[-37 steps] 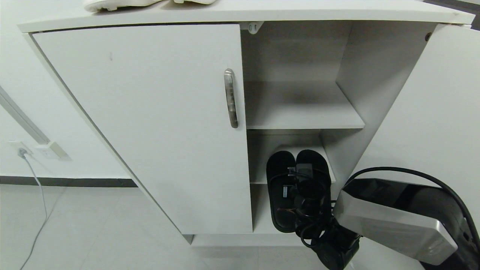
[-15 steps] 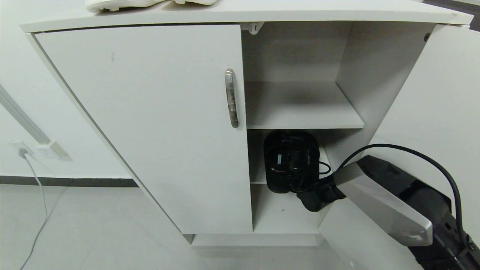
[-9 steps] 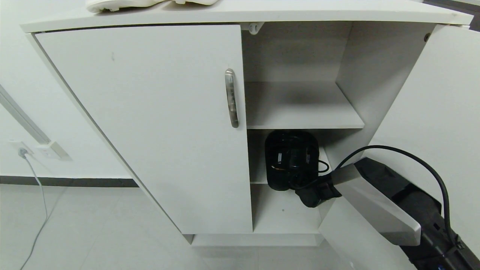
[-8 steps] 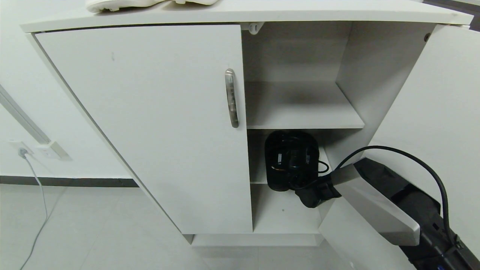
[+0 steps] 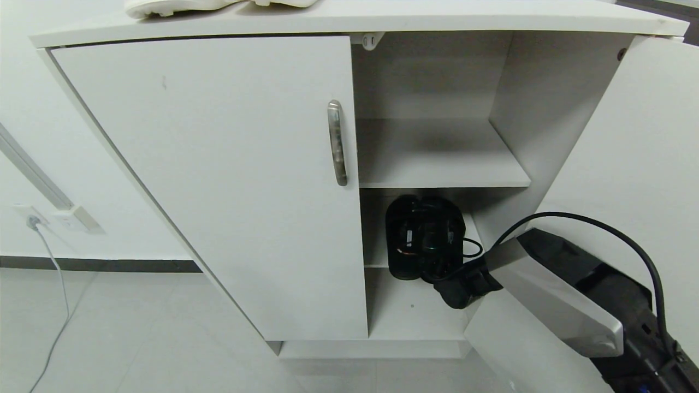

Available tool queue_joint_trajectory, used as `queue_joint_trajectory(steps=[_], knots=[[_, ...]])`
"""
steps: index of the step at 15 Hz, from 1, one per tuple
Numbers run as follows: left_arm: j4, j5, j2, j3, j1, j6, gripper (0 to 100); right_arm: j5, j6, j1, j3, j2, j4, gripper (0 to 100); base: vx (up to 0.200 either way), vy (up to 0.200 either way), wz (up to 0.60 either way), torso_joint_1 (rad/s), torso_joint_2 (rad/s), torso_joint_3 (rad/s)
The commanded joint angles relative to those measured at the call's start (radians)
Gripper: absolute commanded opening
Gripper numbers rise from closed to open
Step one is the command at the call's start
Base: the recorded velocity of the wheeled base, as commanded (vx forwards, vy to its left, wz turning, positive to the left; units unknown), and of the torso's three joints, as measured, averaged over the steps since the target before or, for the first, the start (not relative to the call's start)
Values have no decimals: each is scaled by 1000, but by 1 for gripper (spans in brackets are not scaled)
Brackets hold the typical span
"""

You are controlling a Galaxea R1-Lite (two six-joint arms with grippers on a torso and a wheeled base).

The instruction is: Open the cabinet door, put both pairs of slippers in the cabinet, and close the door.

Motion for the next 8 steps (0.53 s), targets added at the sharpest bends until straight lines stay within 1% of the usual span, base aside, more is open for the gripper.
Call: queue_joint_trajectory(steps=[1,6,8], knots=[[0,-2,1,0,0,0,0,-2,1,19,123,-109,-31,100,0,0,0,0,0,0],[0,-1,1,0,0,2,0,-8,2,76,559,-300,-230,100,0,0,0,0,0,0],[0,-1,1,0,0,0,0,-8,5,100,700,-365,-286,100,0,0,0,0,0,0]])
